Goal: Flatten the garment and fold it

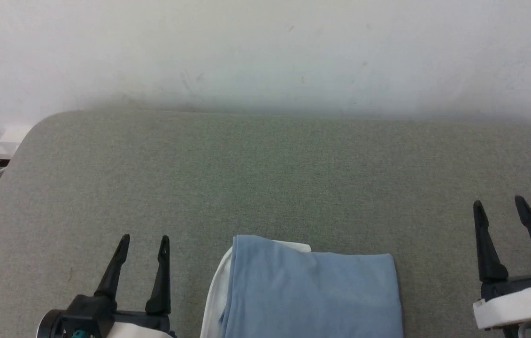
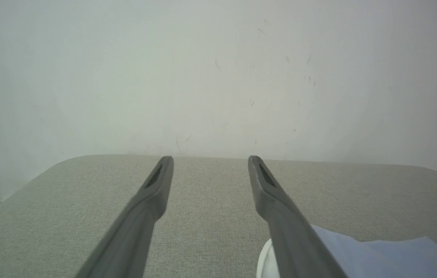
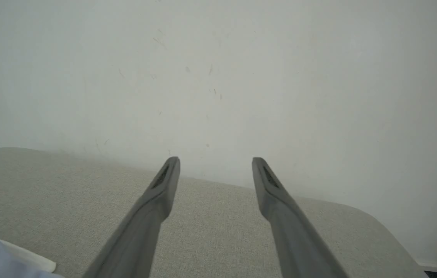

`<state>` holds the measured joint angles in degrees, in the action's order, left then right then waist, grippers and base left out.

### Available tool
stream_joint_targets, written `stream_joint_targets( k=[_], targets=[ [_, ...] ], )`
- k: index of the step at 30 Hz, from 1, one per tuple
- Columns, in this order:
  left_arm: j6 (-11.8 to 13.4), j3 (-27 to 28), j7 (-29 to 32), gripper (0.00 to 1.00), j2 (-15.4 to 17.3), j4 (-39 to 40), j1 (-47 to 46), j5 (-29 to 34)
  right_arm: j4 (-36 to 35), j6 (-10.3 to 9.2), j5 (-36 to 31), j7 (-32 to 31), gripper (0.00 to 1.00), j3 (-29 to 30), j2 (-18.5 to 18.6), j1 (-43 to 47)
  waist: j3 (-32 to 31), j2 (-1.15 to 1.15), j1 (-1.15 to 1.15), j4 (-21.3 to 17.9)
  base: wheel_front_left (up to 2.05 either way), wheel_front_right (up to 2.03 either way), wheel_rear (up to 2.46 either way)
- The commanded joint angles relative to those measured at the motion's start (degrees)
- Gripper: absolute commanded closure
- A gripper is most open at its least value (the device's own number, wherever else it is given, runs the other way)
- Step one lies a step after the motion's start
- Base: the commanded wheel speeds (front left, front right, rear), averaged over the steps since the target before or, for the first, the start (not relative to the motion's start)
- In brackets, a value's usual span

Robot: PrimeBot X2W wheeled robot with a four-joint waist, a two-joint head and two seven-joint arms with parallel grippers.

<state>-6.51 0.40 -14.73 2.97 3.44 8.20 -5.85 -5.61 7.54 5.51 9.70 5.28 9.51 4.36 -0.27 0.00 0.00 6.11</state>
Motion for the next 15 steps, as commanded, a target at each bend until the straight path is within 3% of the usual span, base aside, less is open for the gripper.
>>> stream_joint_targets(
  k=[1,7,15],
  targets=[
    [-0.2,0.3,-0.3,0.00,-0.1,-0.3,0.4,0.4,-0.8,-0.05,-0.7,0.8,0.00,0.4,-1.6,1.6,0.2,0.00,0.00,-0.3,0.00,0.00,0.00],
    [-0.4,0.1,-0.3,0.00,-0.1,-0.8,0.4,0.9,-0.9,-0.05,-2.0,2.5,0.00,0.1,-5.1,5.8,0.5,0.00,0.00,-0.8,0.00,0.00,0.00],
    [-0.5,-0.3,-0.3,0.00,-0.1,-0.4,0.2,1.4,-0.2,-0.05,-4.1,3.5,0.00,-0.8,-6.2,7.0,0.8,0.00,0.00,-1.0,0.00,0.00,0.00]
  ],
)
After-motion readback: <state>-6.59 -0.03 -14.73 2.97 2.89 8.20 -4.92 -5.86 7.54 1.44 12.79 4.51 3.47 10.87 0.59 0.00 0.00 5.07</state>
